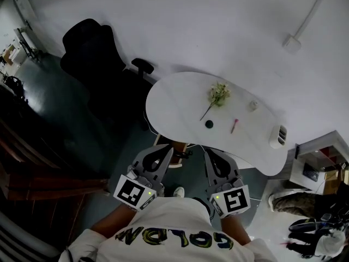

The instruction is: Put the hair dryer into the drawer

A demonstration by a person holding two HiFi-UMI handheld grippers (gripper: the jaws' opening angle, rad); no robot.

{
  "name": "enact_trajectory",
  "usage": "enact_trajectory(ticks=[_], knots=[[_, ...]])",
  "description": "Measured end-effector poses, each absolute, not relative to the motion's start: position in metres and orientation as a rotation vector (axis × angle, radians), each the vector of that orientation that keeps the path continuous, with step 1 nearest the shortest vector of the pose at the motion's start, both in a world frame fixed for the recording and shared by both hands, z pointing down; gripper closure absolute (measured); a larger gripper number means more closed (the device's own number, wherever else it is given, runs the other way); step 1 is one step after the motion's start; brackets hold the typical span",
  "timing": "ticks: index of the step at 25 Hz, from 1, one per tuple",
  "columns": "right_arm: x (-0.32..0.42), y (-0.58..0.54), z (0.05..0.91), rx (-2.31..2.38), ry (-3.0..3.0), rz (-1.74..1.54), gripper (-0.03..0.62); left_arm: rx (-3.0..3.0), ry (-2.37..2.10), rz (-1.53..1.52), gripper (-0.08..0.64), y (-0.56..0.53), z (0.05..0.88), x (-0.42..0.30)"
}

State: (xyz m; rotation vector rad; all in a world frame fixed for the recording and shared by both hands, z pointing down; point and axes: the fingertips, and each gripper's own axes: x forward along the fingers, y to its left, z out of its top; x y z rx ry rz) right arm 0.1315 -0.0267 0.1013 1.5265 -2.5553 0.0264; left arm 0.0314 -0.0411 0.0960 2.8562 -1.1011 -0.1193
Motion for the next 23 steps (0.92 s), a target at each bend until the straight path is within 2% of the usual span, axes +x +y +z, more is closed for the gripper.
enact_trajectory(ticks=[23], knots=[[0.126,-0.038,0.099,1.553,-2.560,0.005,0.581,2.852,-1.097,-0.158,0.549,-0.052,0.097,0.028]])
